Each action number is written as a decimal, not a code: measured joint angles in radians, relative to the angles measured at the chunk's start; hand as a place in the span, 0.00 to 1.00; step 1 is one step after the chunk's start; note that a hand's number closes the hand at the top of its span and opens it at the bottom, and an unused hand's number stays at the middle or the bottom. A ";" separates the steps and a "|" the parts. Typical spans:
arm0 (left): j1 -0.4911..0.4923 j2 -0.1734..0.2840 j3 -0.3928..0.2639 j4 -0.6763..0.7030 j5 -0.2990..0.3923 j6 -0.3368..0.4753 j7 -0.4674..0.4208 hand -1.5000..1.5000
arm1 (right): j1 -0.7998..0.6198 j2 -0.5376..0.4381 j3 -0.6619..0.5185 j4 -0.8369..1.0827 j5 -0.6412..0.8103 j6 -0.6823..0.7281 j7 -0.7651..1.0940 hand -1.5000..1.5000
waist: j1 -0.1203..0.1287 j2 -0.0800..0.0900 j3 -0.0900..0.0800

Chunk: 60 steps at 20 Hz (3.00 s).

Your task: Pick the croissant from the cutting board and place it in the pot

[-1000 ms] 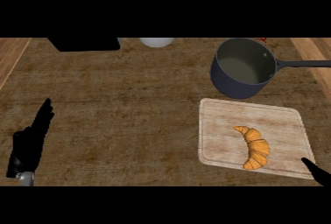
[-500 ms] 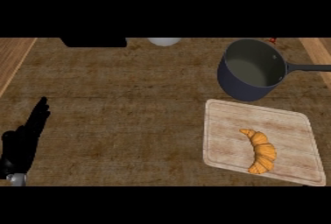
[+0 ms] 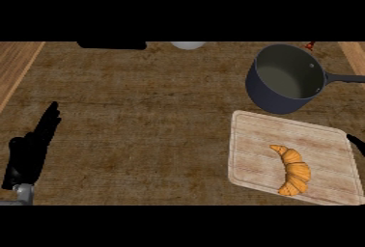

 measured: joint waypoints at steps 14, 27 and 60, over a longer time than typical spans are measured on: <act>0.021 -0.021 0.050 -0.006 -0.020 -0.035 -0.006 0.50 | -0.379 0.162 0.161 0.237 -0.064 0.258 0.249 0.00 | -0.022 -0.007 0.003; 0.005 -0.061 0.090 0.018 -0.061 -0.061 -0.008 0.50 | -0.462 0.297 0.200 0.435 0.039 0.317 0.241 0.00 | -0.030 -0.008 0.003; 0.005 -0.154 0.187 0.005 -0.154 -0.152 -0.005 0.50 | -0.449 0.449 0.177 0.517 0.356 0.487 -0.077 1.00 | -0.031 -0.012 0.000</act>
